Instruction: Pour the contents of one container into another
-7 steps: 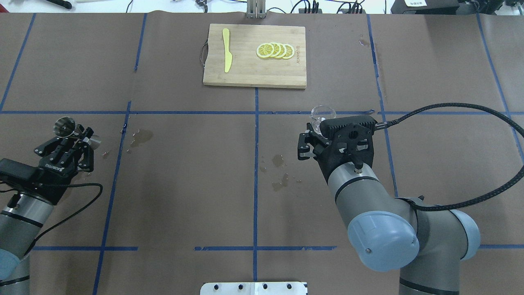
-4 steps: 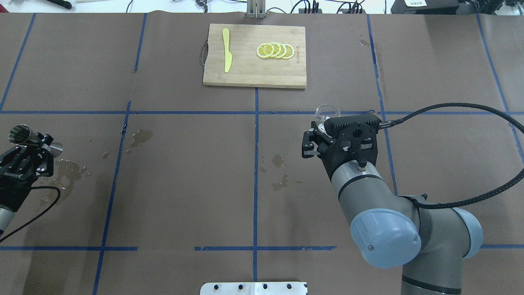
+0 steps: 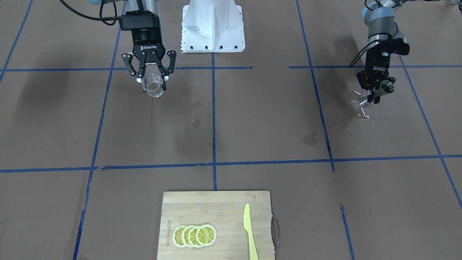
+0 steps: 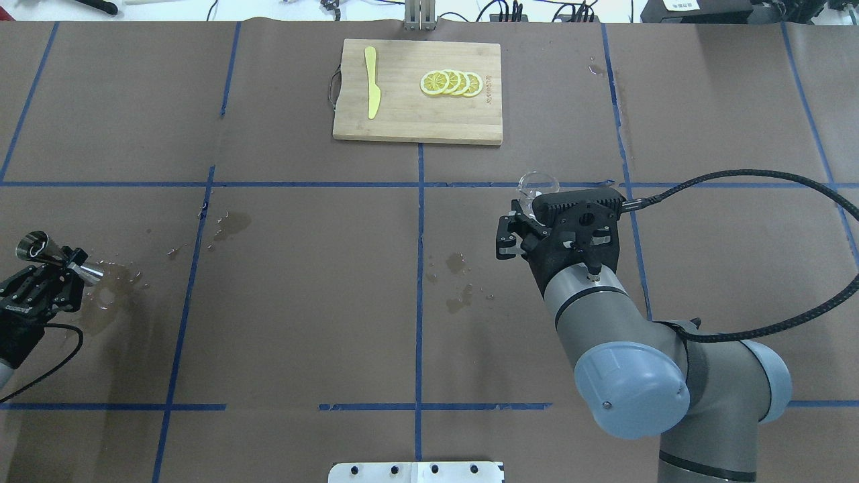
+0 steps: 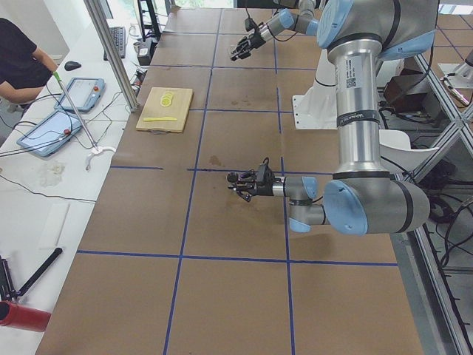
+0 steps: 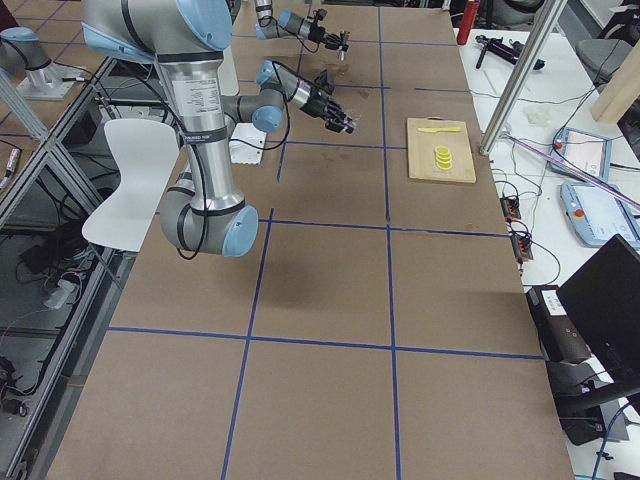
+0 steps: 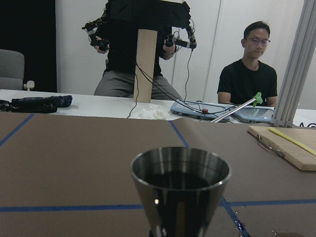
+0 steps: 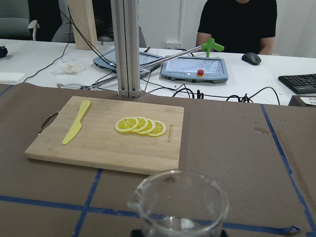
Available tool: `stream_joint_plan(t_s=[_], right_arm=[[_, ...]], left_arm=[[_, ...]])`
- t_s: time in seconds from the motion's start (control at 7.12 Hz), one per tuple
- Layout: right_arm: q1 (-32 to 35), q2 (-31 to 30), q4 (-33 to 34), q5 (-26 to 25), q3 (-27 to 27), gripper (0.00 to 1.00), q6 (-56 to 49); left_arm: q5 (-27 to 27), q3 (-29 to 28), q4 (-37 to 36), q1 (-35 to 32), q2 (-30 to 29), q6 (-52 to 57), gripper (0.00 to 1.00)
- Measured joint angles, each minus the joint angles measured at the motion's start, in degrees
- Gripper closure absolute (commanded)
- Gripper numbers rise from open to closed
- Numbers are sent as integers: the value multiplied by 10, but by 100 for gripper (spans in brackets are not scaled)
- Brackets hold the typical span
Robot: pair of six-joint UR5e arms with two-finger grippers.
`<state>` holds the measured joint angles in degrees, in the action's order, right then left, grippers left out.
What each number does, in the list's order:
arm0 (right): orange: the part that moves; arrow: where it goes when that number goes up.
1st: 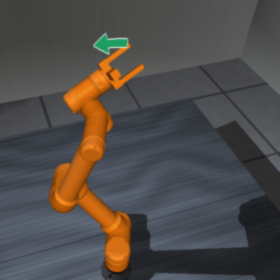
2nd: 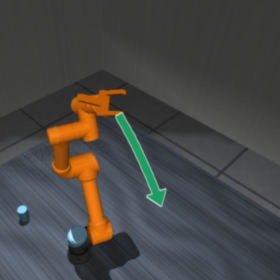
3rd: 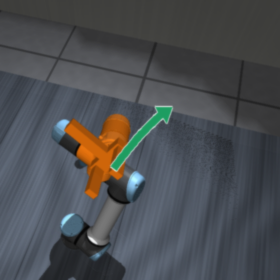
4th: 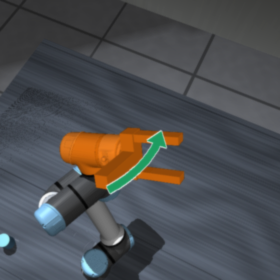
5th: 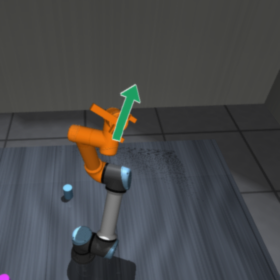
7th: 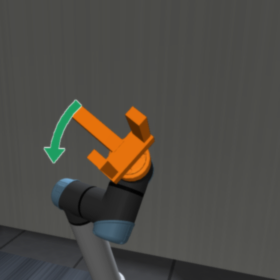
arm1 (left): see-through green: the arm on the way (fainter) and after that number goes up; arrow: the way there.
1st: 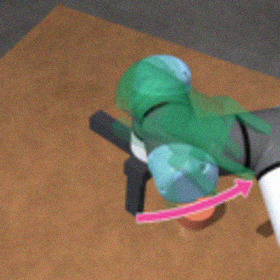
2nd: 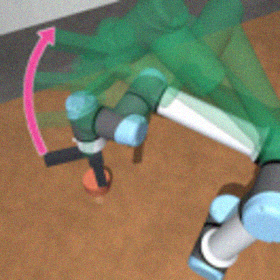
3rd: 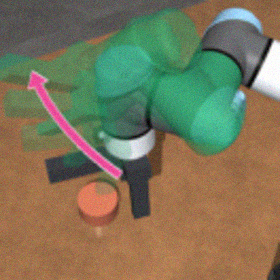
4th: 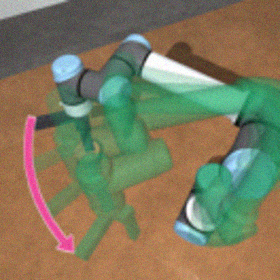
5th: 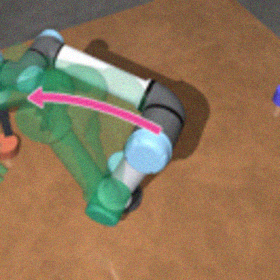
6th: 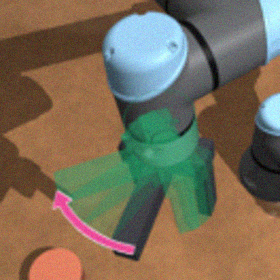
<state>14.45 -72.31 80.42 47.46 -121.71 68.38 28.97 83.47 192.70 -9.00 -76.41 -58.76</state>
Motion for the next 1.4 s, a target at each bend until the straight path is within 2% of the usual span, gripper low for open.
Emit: stream_joint_plan(t_s=[0.42, 1.4], right_arm=[[-1, 1, -1, 0, -1, 100, 0], [-2, 6, -2, 0, -2, 100, 0]], left_arm=[[-60, -16, -26, 31, 0, -13, 100], [-40, -24, -47, 45, 0, -18, 100]])
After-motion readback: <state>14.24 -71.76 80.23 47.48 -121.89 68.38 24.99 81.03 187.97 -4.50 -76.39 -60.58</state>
